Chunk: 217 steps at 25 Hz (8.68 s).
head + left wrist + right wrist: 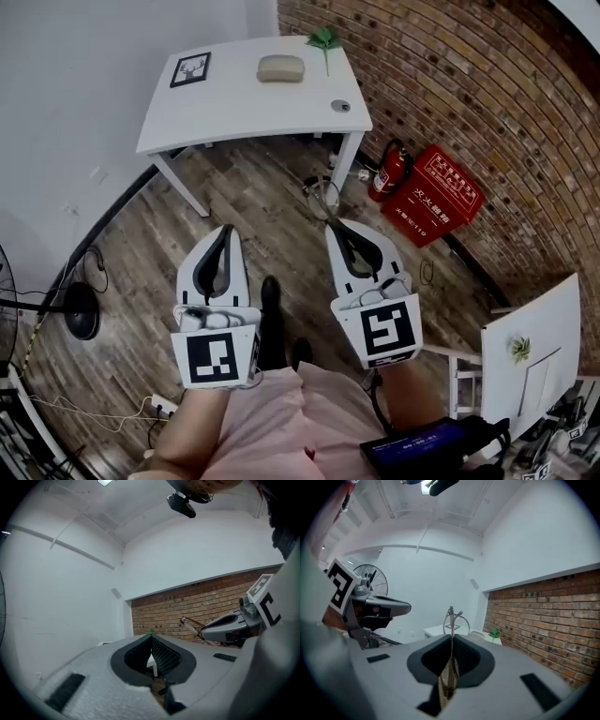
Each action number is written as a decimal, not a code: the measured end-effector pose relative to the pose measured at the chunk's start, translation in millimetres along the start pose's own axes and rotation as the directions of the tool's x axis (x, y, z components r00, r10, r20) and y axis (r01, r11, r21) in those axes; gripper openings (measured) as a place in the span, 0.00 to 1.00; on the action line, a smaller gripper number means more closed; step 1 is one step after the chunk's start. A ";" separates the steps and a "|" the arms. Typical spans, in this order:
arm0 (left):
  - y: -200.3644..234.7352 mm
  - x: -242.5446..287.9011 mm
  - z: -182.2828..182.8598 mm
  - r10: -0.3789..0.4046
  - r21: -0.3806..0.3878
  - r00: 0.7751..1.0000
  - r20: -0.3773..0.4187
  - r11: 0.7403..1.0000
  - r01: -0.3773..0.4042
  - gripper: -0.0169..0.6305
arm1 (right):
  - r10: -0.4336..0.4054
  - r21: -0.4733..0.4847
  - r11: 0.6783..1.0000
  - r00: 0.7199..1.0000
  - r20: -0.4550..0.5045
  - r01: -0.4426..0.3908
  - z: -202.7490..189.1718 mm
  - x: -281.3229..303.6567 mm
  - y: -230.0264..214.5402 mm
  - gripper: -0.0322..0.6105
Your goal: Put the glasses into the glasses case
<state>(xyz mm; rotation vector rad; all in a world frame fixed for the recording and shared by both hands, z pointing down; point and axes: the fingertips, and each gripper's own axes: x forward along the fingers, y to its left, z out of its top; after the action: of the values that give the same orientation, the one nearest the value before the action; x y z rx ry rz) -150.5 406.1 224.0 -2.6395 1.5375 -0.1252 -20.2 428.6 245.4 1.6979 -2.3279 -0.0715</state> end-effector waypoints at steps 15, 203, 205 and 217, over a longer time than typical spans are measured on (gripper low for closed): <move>111.8 170.6 -1.9 -0.037 -0.019 0.999 0.014 0.999 0.037 0.04 | -0.020 0.000 1.000 0.999 -0.025 0.020 24.3 190.3 -48.5 0.08; 272.7 606.2 -178.1 0.090 -0.107 0.933 -0.350 0.985 -0.136 0.04 | 0.525 -0.179 0.696 0.663 -0.534 -0.695 -156.6 616.5 -189.6 0.21; 271.4 606.5 -176.7 0.088 -0.106 0.934 -0.347 0.986 -0.132 0.04 | 0.534 -0.168 0.701 0.666 -0.521 -0.693 -153.6 614.7 -190.7 0.23; 252.2 606.8 -149.6 0.064 -0.086 0.956 -0.288 0.992 -0.092 0.04 | 0.470 -0.135 0.813 0.775 -0.422 -0.566 -116.1 594.9 -232.0 0.24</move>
<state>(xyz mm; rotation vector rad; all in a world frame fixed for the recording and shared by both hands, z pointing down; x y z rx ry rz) -86.7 -250.7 360.9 -2.7273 1.7730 -0.4542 53.8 -192.3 419.4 0.8042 -2.2820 0.0513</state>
